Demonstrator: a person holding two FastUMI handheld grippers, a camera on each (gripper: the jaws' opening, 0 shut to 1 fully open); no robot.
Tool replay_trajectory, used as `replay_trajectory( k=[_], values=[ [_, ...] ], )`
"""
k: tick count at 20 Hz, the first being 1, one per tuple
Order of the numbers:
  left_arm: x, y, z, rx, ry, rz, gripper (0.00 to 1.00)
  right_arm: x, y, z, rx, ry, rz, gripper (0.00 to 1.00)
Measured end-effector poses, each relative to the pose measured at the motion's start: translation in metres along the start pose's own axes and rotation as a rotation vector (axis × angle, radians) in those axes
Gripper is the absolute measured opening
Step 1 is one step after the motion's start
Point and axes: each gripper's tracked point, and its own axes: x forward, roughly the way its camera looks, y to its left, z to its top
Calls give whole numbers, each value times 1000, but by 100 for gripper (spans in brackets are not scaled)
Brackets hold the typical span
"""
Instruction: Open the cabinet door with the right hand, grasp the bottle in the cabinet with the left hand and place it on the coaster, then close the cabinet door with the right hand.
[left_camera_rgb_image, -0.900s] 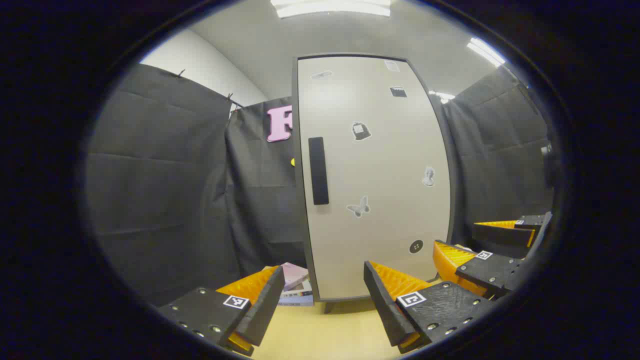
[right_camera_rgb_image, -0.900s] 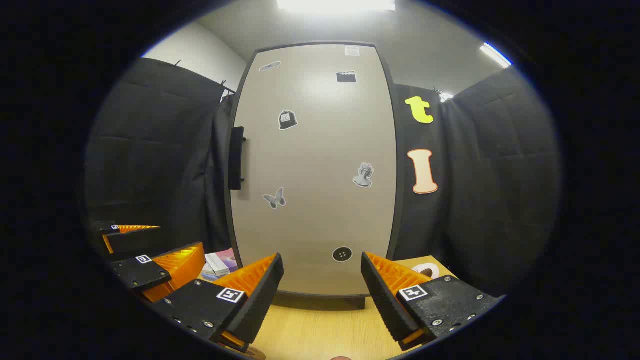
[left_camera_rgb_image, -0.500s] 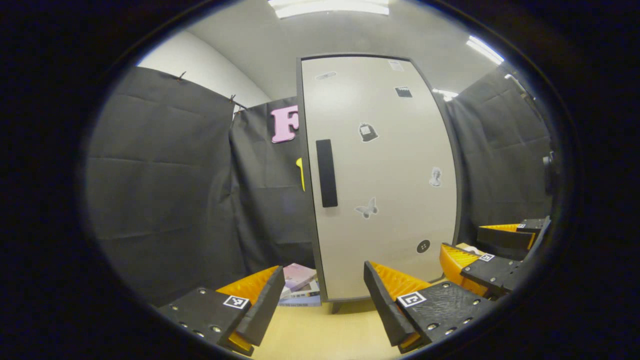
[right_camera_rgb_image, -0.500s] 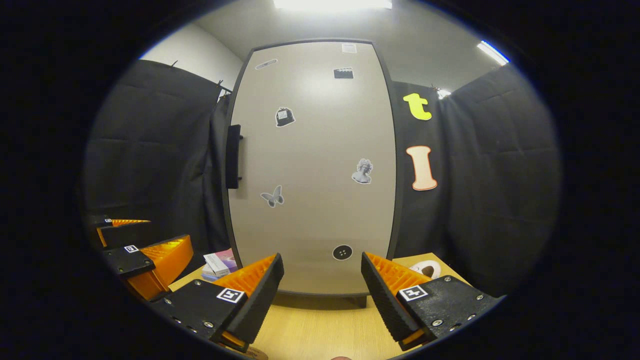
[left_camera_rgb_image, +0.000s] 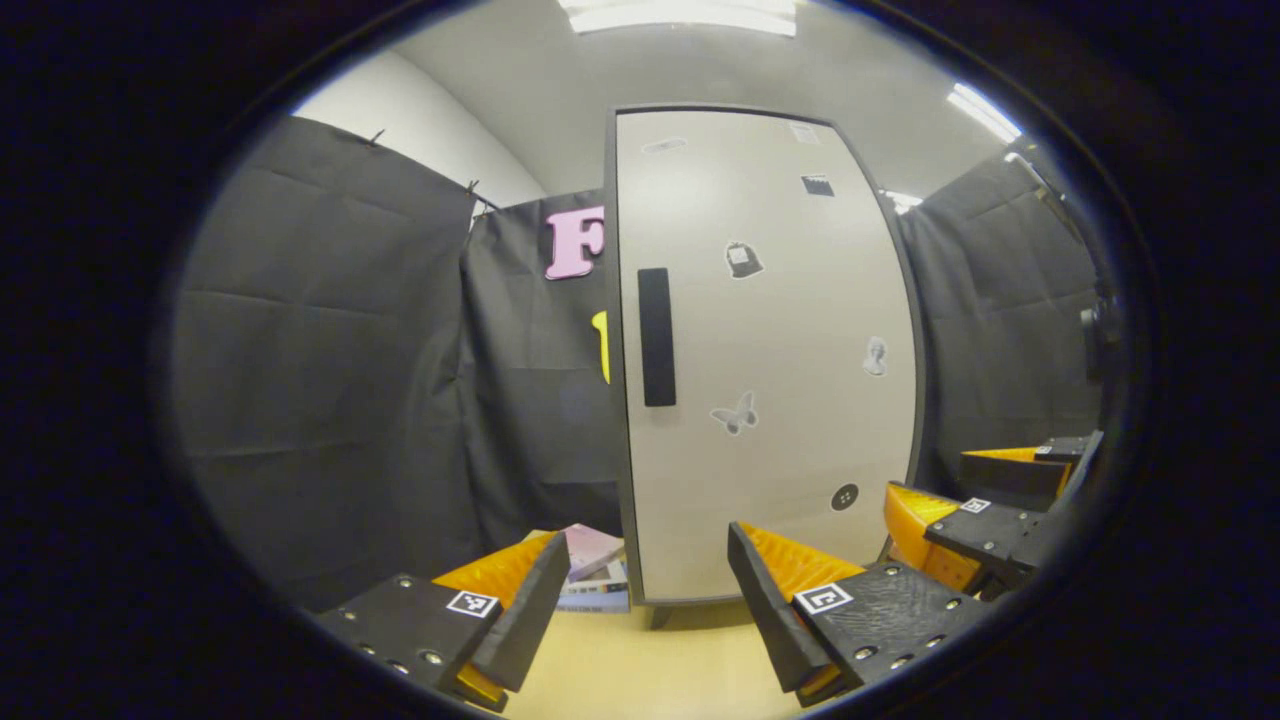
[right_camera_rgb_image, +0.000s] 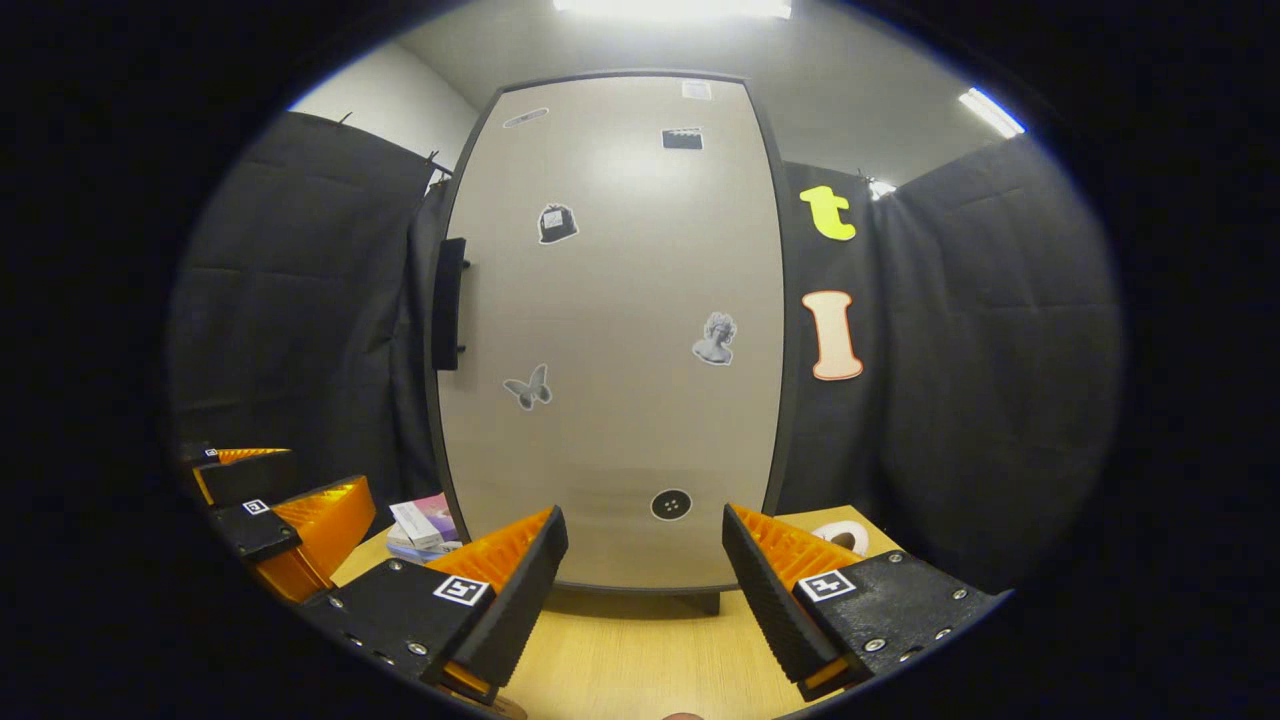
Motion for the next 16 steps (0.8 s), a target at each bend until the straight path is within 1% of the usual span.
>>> replay_trajectory(
  k=[3,4,5,8,9,10,13,16],
  values=[
    [5,-6,4,4,-5,-14,91,-4,-1,3,10,-6,-1,96],
    [7,-7,5,3,-8,-19,91,-4,-2,1,11,6,-8,94],
    [11,-8,6,5,-10,-21,91,-4,-3,1,13,11,-17,96],
    [20,-14,9,10,-18,-33,91,-6,-5,4,33,19,-31,96],
    [21,-17,12,9,-26,-40,91,-6,-5,5,36,24,-27,94],
    [22,-17,13,11,-29,-44,91,-7,-1,8,38,22,-18,96],
    [27,-20,18,15,-28,-56,91,-10,2,13,24,7,-9,96],
    [28,-20,21,-1,-36,-64,91,-11,4,18,60,-15,9,96]
  ],
)
